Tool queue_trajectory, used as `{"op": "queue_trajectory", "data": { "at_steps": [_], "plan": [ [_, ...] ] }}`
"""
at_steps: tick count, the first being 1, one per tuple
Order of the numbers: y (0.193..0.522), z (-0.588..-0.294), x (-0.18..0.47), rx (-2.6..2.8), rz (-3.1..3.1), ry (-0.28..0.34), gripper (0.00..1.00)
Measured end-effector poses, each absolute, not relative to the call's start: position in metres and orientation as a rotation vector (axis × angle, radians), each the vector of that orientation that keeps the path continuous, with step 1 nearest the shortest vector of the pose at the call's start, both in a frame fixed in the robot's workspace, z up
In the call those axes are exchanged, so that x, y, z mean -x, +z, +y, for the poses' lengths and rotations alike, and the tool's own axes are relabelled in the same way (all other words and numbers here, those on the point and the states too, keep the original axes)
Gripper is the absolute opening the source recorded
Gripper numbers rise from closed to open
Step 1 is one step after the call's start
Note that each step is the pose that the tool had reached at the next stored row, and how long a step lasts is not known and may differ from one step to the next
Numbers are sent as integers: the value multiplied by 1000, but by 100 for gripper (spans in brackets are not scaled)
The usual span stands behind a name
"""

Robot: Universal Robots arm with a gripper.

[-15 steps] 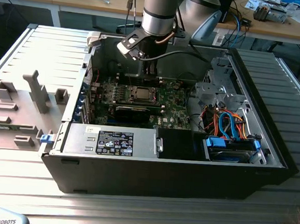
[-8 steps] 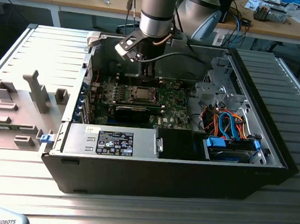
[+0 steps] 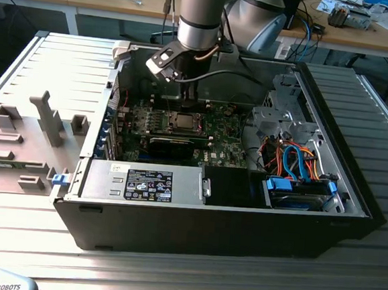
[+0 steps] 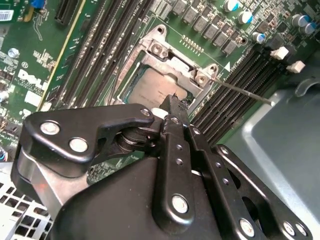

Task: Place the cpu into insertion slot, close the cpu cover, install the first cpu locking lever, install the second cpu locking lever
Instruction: 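Close the cpu cover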

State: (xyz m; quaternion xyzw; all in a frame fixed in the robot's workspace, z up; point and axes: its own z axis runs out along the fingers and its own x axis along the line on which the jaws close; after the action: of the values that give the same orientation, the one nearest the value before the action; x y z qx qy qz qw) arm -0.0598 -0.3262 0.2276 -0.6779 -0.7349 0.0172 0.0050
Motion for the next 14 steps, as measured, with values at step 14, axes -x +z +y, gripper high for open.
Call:
{"op": "queue_trajectory", "data": {
  "at_steps": [14],
  "plan": [
    [204,-326,73,2123,-2301,55,11]
  ]
}}
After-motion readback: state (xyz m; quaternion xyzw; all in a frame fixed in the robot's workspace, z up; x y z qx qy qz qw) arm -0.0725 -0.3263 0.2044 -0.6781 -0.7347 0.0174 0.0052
